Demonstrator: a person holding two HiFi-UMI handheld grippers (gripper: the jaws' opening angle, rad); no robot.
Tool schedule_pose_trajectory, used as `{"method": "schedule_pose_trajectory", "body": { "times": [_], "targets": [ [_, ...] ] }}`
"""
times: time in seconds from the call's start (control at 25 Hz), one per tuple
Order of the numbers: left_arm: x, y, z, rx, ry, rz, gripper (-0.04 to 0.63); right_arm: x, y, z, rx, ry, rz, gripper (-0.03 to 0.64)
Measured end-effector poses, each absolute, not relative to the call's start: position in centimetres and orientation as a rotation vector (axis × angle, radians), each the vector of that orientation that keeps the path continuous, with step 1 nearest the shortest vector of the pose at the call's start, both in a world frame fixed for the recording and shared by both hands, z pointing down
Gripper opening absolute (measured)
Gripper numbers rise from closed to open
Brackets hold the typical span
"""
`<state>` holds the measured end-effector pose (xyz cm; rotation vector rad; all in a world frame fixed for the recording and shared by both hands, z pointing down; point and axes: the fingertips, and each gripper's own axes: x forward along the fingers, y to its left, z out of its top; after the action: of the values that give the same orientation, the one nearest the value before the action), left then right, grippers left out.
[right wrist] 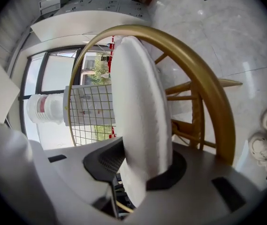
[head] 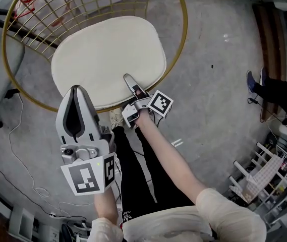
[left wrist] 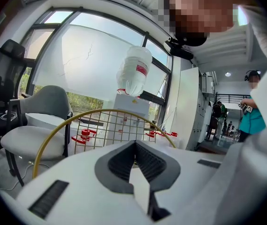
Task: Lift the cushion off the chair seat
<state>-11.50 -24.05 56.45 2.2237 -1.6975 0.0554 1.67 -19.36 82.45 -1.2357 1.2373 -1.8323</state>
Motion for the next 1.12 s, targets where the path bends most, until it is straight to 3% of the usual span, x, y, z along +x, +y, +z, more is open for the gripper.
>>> {"method": "schedule_pose_trajectory", "body": {
  "times": [0.24, 1.12],
  "targets": [
    [-11.5, -24.0, 57.1, 2.224, -1.702, 0.072, 0.012, 1.5, -19.7, 82.8, -1.227, 1.207, -1.823, 0.067],
    [-12.4, -23.8, 50.7, 2.2, -1.802, 0.0, 0.014, 1.7, -20.7, 74.1, -1.203, 1.175, -1.753, 0.044]
  ]
}}
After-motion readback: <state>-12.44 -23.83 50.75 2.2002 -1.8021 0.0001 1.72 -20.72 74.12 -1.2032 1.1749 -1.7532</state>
